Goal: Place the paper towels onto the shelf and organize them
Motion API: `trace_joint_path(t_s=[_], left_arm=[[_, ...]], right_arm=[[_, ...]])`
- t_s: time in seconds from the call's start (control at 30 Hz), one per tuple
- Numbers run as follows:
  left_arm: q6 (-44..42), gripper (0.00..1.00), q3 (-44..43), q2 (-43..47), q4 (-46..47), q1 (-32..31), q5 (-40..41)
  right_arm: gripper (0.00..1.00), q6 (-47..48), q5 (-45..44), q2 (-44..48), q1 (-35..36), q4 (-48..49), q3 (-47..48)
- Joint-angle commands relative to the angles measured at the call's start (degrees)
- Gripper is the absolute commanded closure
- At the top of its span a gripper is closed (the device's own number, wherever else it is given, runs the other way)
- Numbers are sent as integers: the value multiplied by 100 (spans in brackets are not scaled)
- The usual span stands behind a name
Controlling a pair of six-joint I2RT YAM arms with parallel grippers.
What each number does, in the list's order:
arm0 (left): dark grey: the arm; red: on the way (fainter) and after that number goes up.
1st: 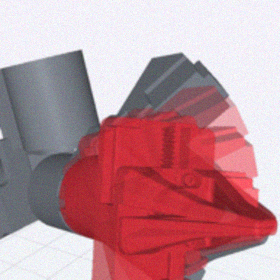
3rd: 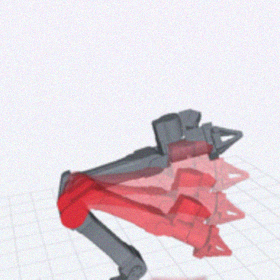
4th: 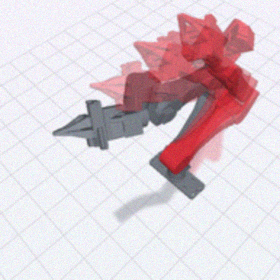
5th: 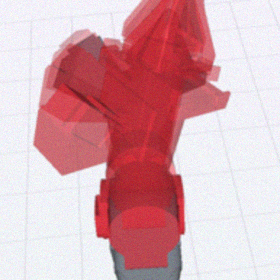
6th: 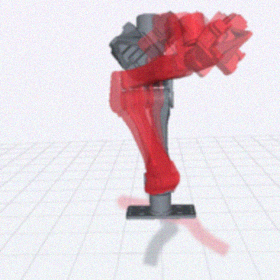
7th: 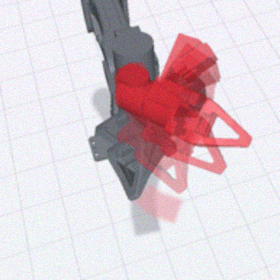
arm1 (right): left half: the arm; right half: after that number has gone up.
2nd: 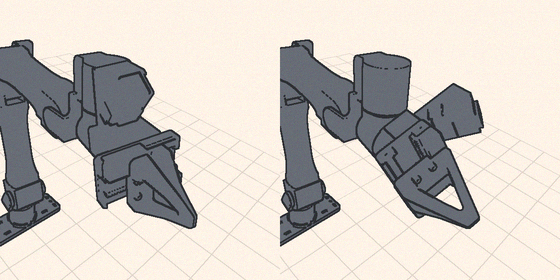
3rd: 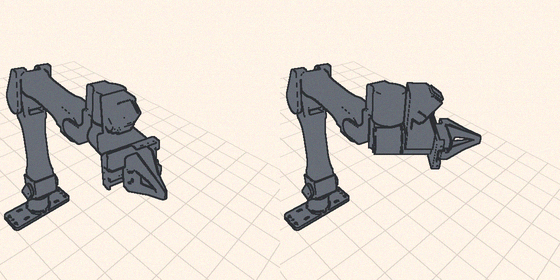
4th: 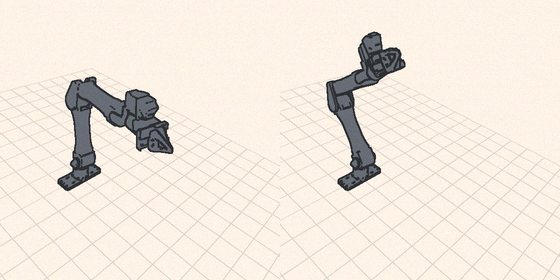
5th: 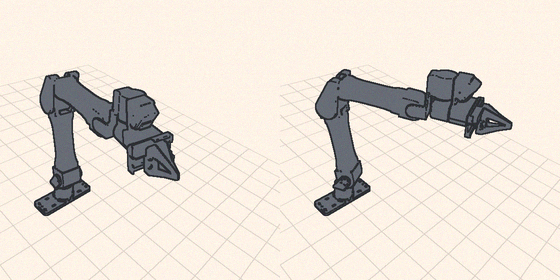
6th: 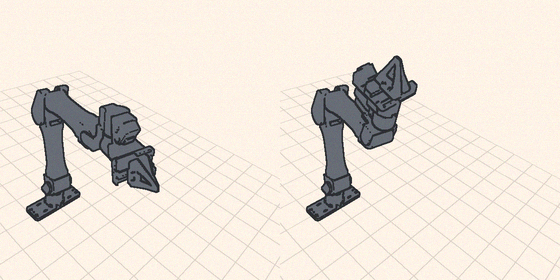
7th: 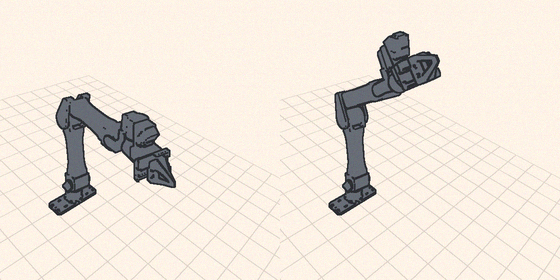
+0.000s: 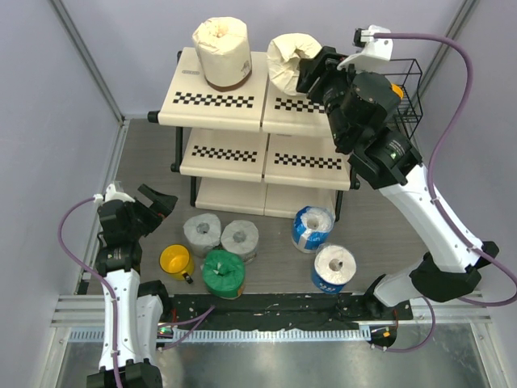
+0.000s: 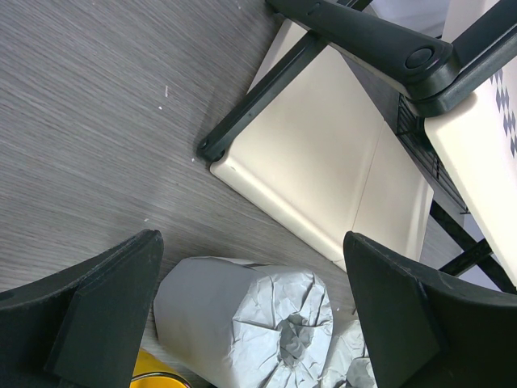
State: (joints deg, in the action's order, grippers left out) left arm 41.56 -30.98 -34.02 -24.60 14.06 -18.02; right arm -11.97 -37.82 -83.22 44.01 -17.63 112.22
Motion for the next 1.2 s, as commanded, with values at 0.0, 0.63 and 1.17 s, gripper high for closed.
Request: trace_joint_path(t_s=[0.0, 0.63, 1.17], left_arm=[[1, 0, -22, 18, 157, 35, -79], [-8, 0, -13, -8, 166, 35, -88], [1, 0, -22, 1, 166, 35, -79]], right_arm=[[42, 36, 47, 289, -33, 198, 282], [39, 116, 143, -203, -208, 93, 616], [39, 45, 785, -1345, -692, -469, 2215]])
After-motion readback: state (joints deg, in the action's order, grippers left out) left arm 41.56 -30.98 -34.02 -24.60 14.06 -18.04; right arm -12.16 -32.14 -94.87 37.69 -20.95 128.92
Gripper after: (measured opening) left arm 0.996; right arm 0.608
